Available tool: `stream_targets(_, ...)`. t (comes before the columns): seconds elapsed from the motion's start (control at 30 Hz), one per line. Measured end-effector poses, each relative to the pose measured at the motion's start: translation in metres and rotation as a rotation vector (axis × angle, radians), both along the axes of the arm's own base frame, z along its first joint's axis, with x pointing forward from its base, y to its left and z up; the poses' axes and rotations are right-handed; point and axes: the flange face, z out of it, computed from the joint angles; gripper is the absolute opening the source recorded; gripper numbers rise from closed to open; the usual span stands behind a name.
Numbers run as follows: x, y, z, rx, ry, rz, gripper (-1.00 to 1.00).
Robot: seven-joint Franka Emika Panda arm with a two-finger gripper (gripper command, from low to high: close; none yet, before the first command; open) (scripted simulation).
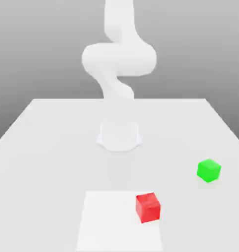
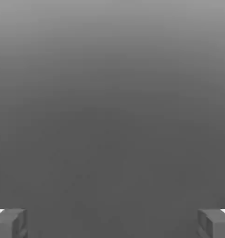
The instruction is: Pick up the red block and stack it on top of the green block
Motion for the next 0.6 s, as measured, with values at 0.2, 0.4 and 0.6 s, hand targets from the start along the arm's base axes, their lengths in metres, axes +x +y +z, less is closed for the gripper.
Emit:
stream_targets(0.2,0.058,0.024,-0.138,-0.017,0.215,0.075,0.00)
stream_targets(0.4,0.067,0.047,-0.276,-0.046,0.421,0.145,0.00)
stream_targets(0.6,0.034,0.066,-0.404,-0.090,0.626,0.217,0.00)
